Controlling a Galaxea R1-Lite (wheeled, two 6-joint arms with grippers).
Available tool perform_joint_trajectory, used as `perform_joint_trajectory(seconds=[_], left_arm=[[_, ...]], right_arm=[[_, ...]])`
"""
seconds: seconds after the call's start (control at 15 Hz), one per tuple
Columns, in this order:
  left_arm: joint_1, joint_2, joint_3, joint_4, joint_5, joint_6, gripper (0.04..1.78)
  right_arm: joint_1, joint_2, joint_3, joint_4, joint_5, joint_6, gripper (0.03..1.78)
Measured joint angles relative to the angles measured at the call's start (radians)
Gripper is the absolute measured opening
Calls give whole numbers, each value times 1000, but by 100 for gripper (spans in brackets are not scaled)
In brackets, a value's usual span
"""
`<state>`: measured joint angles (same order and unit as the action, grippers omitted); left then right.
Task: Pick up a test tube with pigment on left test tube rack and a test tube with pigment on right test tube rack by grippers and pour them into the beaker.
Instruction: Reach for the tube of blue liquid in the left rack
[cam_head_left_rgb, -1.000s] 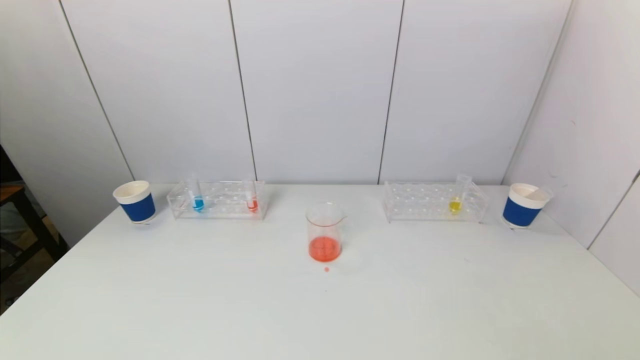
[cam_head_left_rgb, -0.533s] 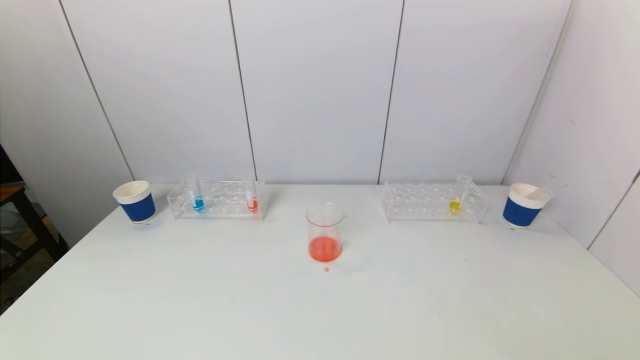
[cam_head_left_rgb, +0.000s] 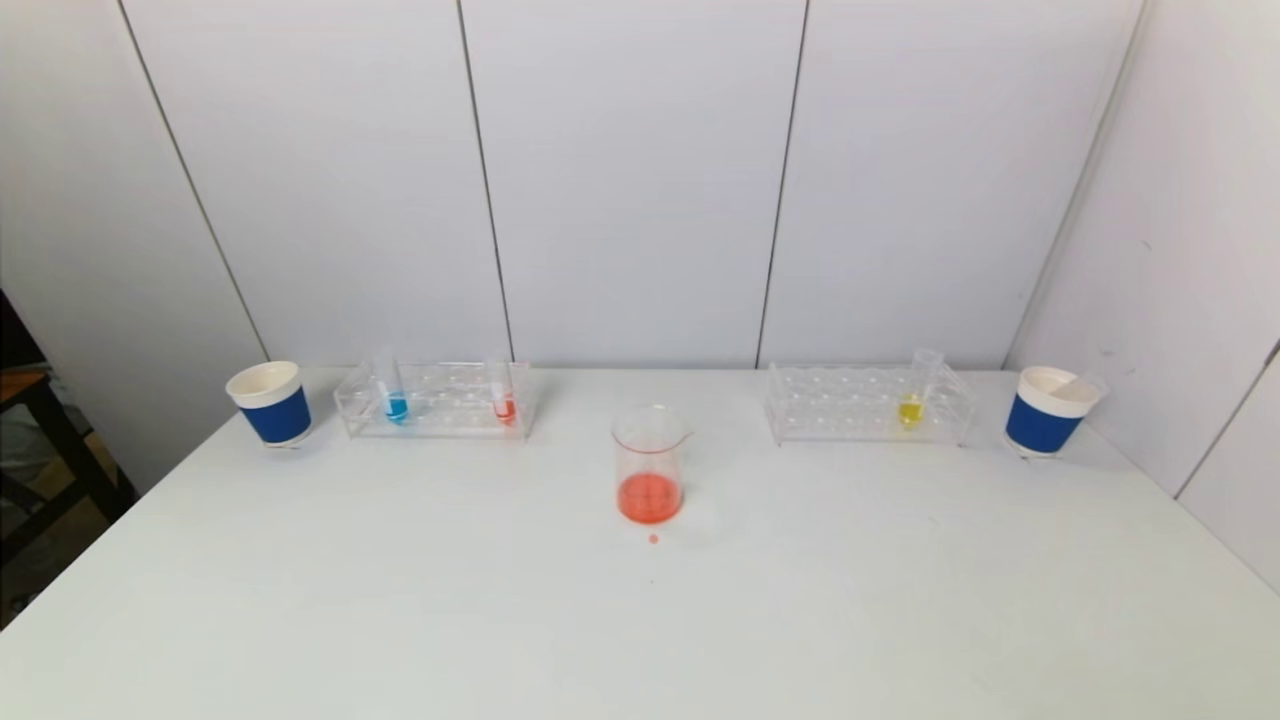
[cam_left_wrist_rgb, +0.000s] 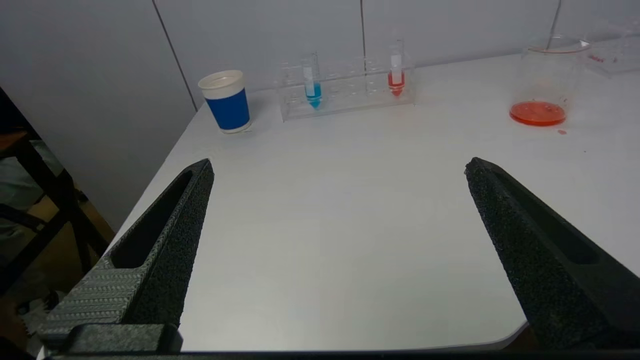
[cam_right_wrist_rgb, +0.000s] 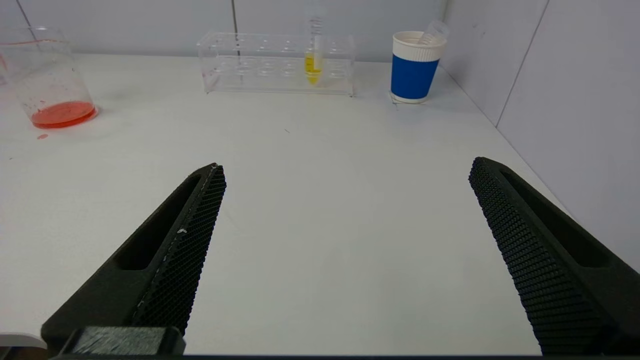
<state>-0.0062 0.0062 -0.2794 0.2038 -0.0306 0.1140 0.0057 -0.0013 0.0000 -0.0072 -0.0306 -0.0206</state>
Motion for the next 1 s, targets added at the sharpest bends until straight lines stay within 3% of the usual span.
perform_joint_trajectory(seconds=[0.2,0.6,1.0], left_arm=[[0,53,-154,68,3,0,176],[-5,251,-383,66,6,-5,176],[-10,523,-581,-38,4,-7,176]], right_arm=[[0,0,0,0,0,0,177],[0,0,0,0,0,0,177],[0,0,0,0,0,0,177]])
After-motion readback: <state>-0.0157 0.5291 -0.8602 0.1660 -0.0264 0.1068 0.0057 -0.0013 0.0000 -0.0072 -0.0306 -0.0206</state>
